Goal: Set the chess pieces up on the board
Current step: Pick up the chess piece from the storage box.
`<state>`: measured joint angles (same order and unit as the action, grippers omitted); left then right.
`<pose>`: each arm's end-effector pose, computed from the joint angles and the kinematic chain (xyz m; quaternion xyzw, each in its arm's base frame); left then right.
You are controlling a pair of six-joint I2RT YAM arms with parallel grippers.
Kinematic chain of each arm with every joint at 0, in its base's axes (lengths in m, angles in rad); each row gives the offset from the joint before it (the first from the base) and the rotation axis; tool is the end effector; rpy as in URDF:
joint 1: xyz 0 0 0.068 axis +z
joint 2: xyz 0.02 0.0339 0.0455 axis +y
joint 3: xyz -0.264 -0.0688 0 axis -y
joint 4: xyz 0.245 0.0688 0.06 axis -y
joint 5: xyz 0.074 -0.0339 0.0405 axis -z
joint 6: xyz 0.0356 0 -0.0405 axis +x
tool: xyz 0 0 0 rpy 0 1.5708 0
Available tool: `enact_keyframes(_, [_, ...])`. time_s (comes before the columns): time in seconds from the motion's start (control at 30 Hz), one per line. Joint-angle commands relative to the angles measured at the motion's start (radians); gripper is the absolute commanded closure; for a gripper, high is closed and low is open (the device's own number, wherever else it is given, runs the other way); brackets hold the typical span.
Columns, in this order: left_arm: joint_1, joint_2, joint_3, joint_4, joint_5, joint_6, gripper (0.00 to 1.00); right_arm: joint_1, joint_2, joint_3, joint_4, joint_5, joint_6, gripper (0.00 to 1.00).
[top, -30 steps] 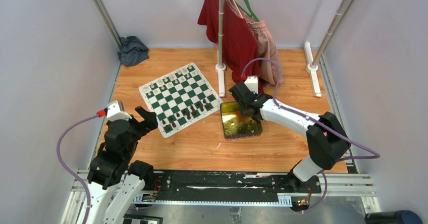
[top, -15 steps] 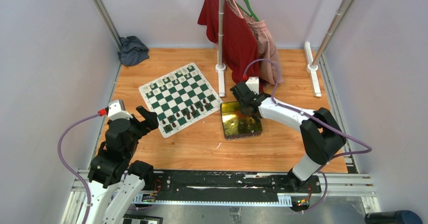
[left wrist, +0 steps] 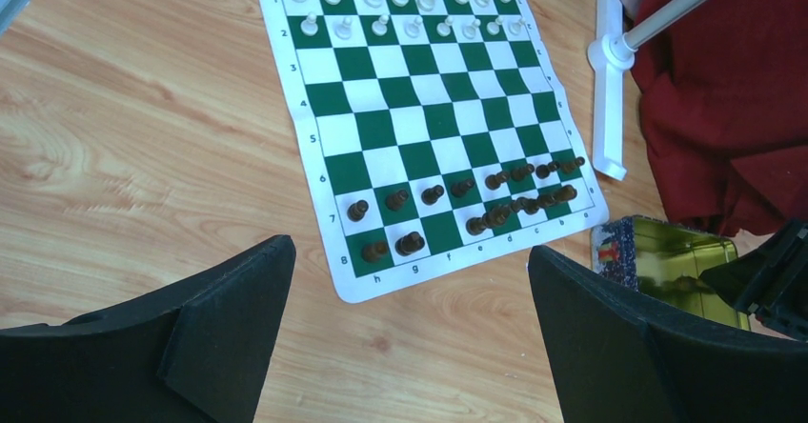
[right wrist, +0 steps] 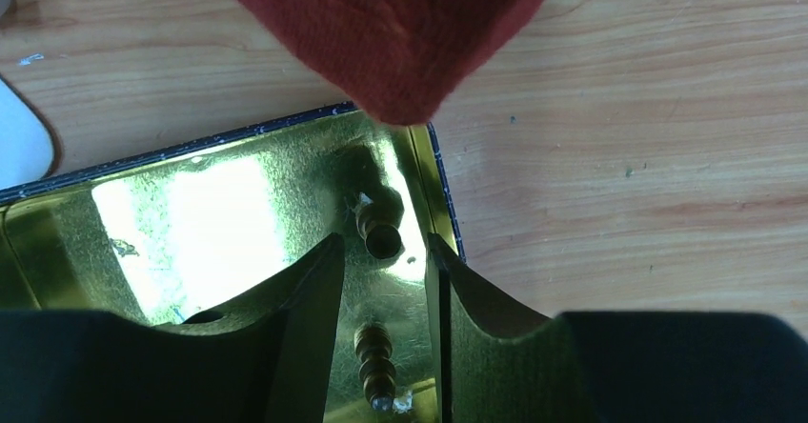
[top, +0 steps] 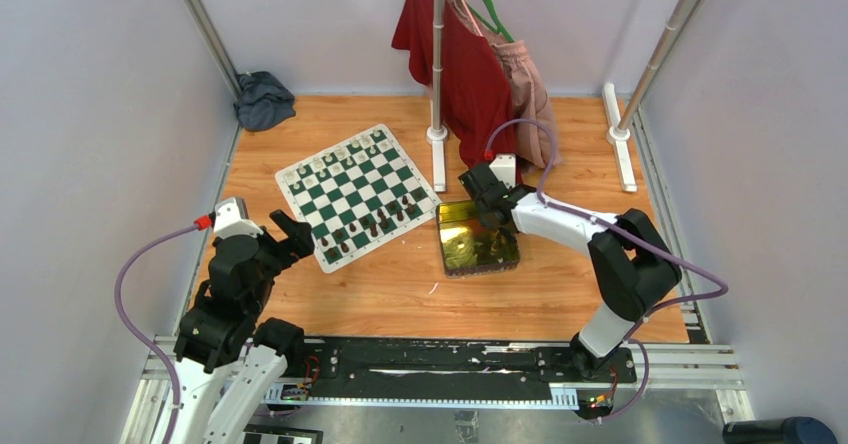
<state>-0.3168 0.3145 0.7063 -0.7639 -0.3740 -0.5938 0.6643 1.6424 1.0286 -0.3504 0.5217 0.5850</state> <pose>0.0727 -0.0102 0.3052 -0.2159 0.7891 -0.1059 0.5653 0.2735 0.1916 0.1986 0.0404 0.9244 -0.0309 0.3780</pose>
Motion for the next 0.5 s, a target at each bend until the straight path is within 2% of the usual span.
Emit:
enact_keyframes(0.0, [-0.005,0.012,-0.008,0.018,0.011,0.017,0.00,-0.021,0.023,-0.022,0.018,0.000,0.020,0.59])
enact_keyframes(0.47, [-0.005,0.016,-0.012,0.022,0.009,0.018,0.00,-0.039,0.056,-0.016,0.042,-0.014,0.002,0.66])
